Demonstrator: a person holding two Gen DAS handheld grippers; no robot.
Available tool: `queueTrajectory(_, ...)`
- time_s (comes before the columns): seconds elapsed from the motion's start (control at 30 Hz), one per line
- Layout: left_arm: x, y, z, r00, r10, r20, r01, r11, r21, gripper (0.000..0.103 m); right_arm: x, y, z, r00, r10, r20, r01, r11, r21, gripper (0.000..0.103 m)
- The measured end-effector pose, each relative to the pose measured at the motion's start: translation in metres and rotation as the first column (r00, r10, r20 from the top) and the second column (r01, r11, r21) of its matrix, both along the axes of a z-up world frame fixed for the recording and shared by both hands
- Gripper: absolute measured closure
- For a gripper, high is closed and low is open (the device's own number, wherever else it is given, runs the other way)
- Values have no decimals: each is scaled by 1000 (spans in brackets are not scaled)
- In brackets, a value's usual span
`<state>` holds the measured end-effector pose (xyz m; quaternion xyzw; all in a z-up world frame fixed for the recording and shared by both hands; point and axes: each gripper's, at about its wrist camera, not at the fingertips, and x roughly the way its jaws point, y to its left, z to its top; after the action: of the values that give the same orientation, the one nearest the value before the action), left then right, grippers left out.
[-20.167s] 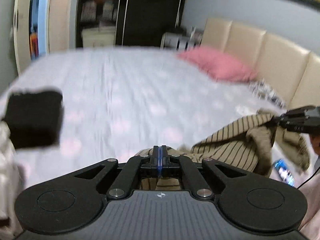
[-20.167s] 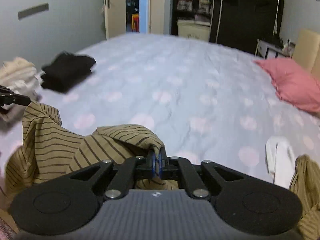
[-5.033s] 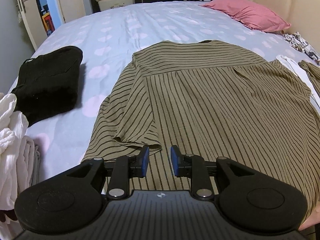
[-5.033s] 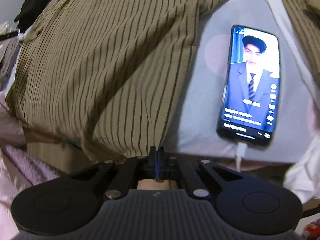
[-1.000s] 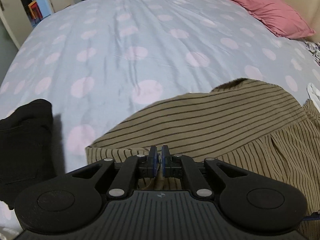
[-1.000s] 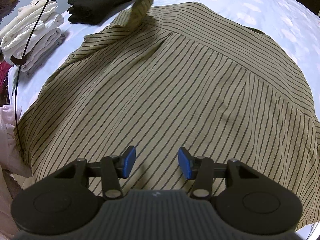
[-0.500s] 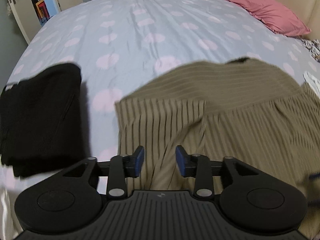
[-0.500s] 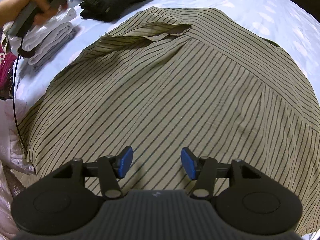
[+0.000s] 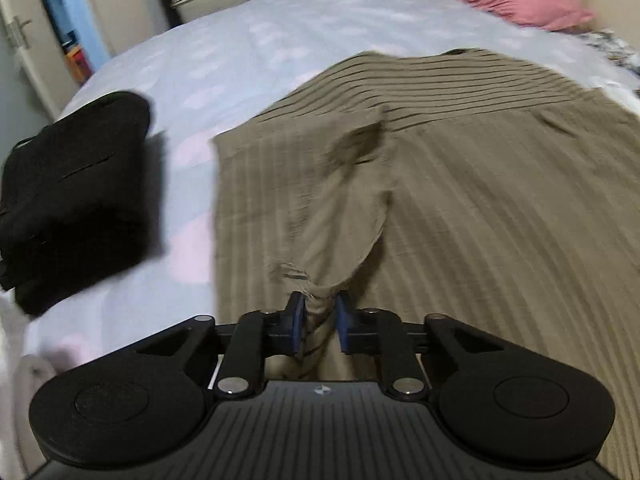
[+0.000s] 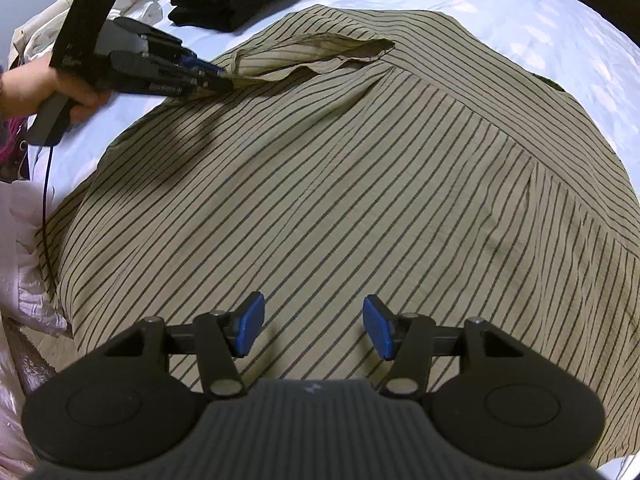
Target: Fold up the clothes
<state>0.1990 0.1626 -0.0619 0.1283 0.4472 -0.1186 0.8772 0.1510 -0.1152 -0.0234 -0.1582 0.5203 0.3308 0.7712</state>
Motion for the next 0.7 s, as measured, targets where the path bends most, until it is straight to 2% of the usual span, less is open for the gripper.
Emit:
queueTrajectory(0.13,-10,-19,-1,997,-81,-8,81,997,9,89,-1,-3,2,1000,-1,3,1,1000,-3,44)
queueTrajectory(0.37,-21,-37,-13,982,-142,-127,140,990,-30,87,1,-19,0,999,-45,5,45,999,-10,44)
queueTrajectory(0.5,-26,-34,4,992,-123,-42,119,990,-74,85,4,-35,-5,996,-94,3,94,995,-16,44)
queueTrajectory(0.63,-20,-21,21,995,5,102,5,995,-101,81,4,-56,-12,987,-158,-4,158,987,-36,44)
queueTrajectory(0.7,-11,-11,23,988,85,126,-70,991,-115,81,4,-63,-13,984,-180,-3,180,983,-37,44)
